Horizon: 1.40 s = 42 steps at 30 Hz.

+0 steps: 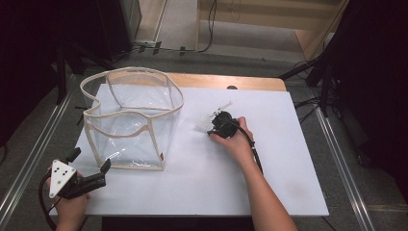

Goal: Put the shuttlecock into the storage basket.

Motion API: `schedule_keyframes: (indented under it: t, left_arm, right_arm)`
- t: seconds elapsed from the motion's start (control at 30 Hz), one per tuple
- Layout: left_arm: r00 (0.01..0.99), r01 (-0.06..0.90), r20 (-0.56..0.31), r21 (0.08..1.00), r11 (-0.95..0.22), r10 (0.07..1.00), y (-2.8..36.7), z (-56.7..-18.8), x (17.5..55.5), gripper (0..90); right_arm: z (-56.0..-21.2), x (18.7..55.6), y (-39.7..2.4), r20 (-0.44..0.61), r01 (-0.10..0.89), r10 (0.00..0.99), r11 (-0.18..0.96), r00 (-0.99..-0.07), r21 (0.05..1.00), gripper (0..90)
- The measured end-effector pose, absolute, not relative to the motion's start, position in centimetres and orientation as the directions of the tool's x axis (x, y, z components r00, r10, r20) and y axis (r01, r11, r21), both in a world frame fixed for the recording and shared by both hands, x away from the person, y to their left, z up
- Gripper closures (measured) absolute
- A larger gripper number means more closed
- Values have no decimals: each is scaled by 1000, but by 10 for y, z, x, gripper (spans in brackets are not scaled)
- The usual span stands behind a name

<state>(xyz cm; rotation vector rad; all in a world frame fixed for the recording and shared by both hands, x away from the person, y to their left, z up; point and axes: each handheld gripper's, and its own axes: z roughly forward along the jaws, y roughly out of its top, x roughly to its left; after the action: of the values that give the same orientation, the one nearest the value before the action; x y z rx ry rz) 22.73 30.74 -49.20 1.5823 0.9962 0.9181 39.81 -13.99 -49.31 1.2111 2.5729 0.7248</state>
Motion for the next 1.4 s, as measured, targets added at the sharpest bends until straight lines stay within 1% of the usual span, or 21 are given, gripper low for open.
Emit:
schedule_keyframes:
  t: [0.4, 0.9, 1.17, 1.4]
  left_arm:
    - [371, 155, 83, 976, -150, 925, 307, -492, 227, 3]
    - [375, 152, 84, 977, -151, 923, 307, -492, 227, 3]
    - [376, 152, 84, 977, -150, 923, 307, -492, 227, 3]
    - [377, 154, 84, 976, -152, 922, 307, -492, 227, 3]
  right_arm:
    - [-475, 393, -147, 19, 643, 787, 490, -617, 588, 629]
    - [-453, 387, -151, 34, 598, 786, 440, -617, 670, 629]
    - [-443, 385, -151, 25, 566, 778, 434, -628, 701, 629]
    - [-437, 385, -150, 22, 557, 782, 423, -623, 714, 629]
